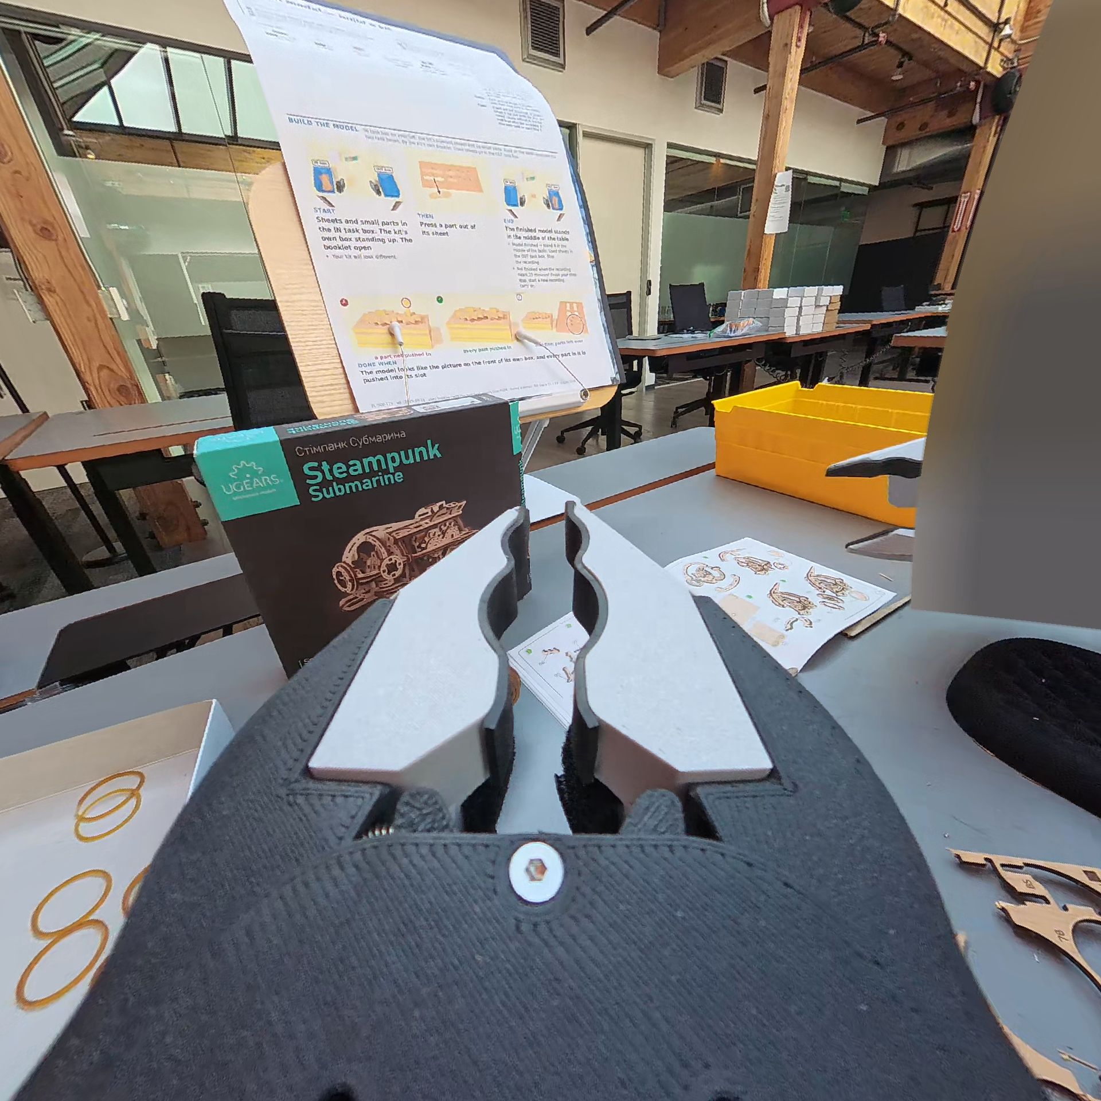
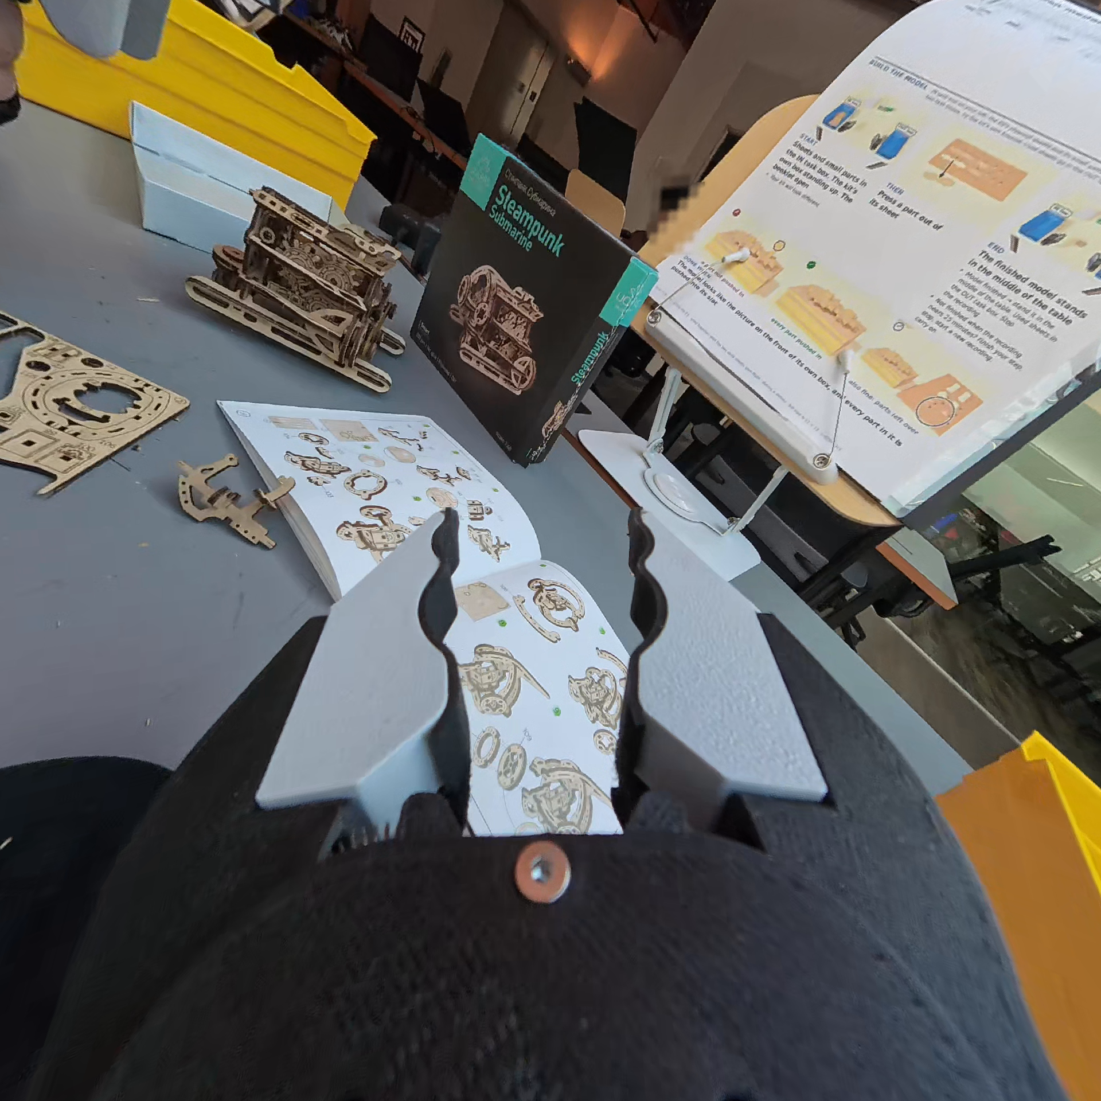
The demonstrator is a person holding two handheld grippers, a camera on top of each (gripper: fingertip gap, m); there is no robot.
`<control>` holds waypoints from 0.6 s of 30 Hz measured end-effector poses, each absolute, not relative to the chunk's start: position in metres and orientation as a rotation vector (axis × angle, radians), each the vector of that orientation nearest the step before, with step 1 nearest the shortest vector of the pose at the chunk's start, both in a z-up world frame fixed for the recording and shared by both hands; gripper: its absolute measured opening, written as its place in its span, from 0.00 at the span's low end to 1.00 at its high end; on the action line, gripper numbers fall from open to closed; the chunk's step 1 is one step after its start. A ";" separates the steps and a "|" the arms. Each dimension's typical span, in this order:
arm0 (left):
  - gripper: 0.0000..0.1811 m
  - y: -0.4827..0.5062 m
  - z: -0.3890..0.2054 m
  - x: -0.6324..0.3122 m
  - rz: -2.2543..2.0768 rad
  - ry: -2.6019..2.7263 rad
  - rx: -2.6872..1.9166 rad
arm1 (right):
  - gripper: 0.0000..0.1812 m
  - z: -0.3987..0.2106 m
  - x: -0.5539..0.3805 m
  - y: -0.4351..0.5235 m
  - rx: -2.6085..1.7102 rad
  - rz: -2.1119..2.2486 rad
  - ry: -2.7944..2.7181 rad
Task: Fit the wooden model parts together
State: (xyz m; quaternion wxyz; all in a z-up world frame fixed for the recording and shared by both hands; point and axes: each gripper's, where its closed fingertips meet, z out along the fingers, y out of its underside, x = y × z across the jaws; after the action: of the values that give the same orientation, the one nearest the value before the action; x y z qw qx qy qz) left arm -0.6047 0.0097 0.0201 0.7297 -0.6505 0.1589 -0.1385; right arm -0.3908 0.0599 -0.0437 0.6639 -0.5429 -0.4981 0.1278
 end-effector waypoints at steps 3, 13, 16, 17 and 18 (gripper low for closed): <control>0.05 0.006 0.026 -0.604 -0.320 0.348 -1.414 | 0.29 -0.039 -0.388 0.060 -1.184 0.298 -1.113; 0.05 0.007 0.022 -0.600 -0.354 0.355 -1.430 | 0.26 -0.051 -0.389 0.064 -1.234 0.375 -1.131; 0.05 0.008 0.019 -0.599 -0.378 0.351 -1.444 | 0.26 -0.060 -0.395 0.060 -1.226 0.347 -1.195; 0.05 0.008 0.019 -0.598 -0.389 0.349 -1.445 | 0.26 -0.062 -0.396 0.059 -1.227 0.339 -1.212; 0.05 0.008 0.019 -0.598 -0.397 0.346 -1.447 | 0.26 -0.063 -0.397 0.058 -1.222 0.332 -1.222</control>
State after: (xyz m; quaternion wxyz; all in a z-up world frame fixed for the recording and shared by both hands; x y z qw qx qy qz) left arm -0.5980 0.0077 0.0194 0.7180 -0.6540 0.1566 -0.1796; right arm -0.3974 0.0578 -0.0634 0.6373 -0.5351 -0.5351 0.1454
